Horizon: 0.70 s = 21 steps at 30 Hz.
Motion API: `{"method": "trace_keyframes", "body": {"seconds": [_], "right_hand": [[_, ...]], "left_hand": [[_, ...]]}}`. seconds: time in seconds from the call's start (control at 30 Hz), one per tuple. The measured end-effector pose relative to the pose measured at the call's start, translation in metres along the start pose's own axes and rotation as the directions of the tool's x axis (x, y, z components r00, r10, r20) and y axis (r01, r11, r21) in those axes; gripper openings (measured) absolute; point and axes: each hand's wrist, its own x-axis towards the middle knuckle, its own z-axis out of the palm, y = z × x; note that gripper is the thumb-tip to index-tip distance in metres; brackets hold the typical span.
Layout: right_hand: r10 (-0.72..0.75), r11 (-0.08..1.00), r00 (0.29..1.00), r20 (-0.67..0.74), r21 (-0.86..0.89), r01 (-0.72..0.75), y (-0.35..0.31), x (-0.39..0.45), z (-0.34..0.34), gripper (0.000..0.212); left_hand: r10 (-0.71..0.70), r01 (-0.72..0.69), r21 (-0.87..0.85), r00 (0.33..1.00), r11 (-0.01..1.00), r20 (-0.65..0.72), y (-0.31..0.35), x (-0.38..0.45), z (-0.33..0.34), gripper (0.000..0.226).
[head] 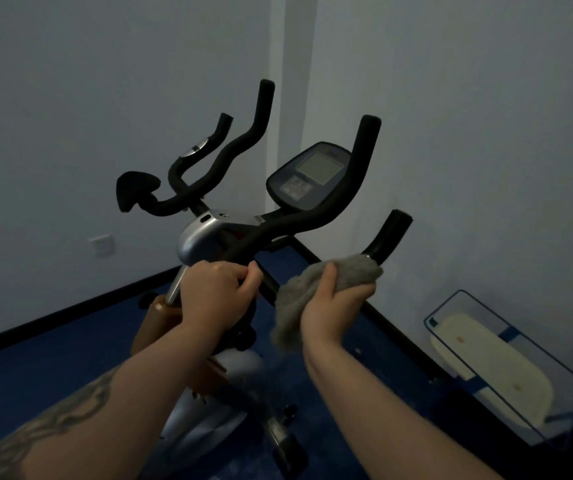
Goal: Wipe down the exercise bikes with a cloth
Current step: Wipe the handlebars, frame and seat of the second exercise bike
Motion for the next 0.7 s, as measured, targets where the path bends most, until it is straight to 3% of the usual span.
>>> {"method": "trace_keyframes", "body": {"seconds": [0.13,0.27,0.43,0.6,0.7], "right_hand": [[0.041,0.999,0.999,-0.029,-0.013,-0.041,-0.019,0.043,-0.007,0.049],[-0.049,0.996,0.994,-0.095,-0.085,0.041,-0.032,0.062,-0.004,0.045],[-0.224,0.942,0.974,0.042,-0.248,0.228,-0.009,0.034,-0.010,0.070],[-0.481,0.661,0.870,0.109,-0.607,0.442,-0.012,0.029,-0.008,0.070],[-0.584,0.358,0.724,0.367,-0.684,0.636,0.002,0.014,-0.019,0.039]], "left_hand": [[0.017,-0.017,-0.008,1.000,1.000,-0.012,-0.001,-0.001,0.001,0.056],[0.012,-0.012,-0.005,1.000,1.000,-0.016,-0.001,0.000,0.002,0.055],[0.012,-0.012,0.024,1.000,1.000,-0.014,-0.003,0.000,0.003,0.055],[0.006,-0.006,-0.014,1.000,1.000,-0.020,0.000,0.000,0.000,0.055],[-0.002,0.002,-0.032,1.000,0.999,-0.011,0.003,0.000,-0.002,0.055]]}}
